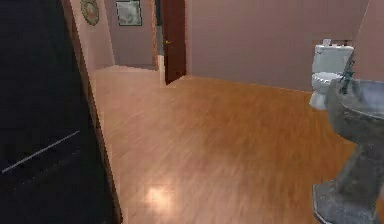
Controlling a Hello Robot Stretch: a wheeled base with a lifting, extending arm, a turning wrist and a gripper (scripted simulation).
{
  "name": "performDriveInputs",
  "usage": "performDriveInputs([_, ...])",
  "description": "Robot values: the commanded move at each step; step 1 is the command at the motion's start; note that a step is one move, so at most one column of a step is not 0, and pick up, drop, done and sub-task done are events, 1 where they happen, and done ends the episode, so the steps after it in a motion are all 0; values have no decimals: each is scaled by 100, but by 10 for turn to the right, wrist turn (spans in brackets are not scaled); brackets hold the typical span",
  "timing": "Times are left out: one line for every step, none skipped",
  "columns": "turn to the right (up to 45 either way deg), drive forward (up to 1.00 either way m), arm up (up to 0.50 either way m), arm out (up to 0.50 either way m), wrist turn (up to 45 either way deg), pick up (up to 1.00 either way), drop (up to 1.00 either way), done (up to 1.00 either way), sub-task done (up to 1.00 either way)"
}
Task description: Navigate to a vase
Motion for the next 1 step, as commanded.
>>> performDriveInputs([0, 100, 0, 0, 0, 0, 0, 0, 0])
